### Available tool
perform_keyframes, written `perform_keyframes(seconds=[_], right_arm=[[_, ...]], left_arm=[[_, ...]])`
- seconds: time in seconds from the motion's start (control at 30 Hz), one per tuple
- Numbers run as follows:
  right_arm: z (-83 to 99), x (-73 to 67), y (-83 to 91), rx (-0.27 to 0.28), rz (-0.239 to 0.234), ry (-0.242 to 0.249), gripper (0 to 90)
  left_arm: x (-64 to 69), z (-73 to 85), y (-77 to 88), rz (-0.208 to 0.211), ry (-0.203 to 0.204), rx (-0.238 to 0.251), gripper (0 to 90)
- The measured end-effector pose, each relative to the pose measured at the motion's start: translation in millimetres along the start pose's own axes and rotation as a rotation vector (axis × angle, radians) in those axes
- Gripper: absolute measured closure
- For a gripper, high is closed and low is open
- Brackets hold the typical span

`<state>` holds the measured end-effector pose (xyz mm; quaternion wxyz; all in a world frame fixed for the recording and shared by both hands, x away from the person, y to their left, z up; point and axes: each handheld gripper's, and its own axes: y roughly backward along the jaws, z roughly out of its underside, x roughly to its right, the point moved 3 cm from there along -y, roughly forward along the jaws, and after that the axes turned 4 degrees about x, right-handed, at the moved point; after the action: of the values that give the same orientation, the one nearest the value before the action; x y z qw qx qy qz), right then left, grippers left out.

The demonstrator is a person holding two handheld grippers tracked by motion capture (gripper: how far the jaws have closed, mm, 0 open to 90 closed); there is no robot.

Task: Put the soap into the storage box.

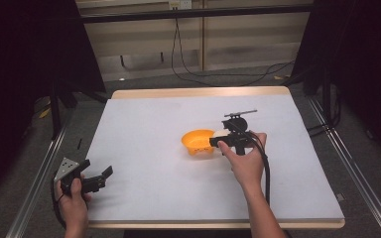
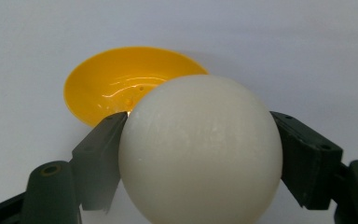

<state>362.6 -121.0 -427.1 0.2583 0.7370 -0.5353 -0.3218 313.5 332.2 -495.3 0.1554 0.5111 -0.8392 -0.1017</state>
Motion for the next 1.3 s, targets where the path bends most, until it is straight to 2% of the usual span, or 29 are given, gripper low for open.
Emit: perform_keyframes(seconds=[0.63, 1.3], right_arm=[[-6.9, -16.0, -13.4, -0.012, -0.017, 0.015, 23.7], [-17.3, -30.8, -27.7, -0.030, -0.013, 0.027, 23.7]], left_arm=[[-0.1, 0.0, 0.0, 0.000, -0.001, -0.001, 1.3], [0.0, 0.0, -0.3, -0.004, -0.007, -0.006, 1.3]])
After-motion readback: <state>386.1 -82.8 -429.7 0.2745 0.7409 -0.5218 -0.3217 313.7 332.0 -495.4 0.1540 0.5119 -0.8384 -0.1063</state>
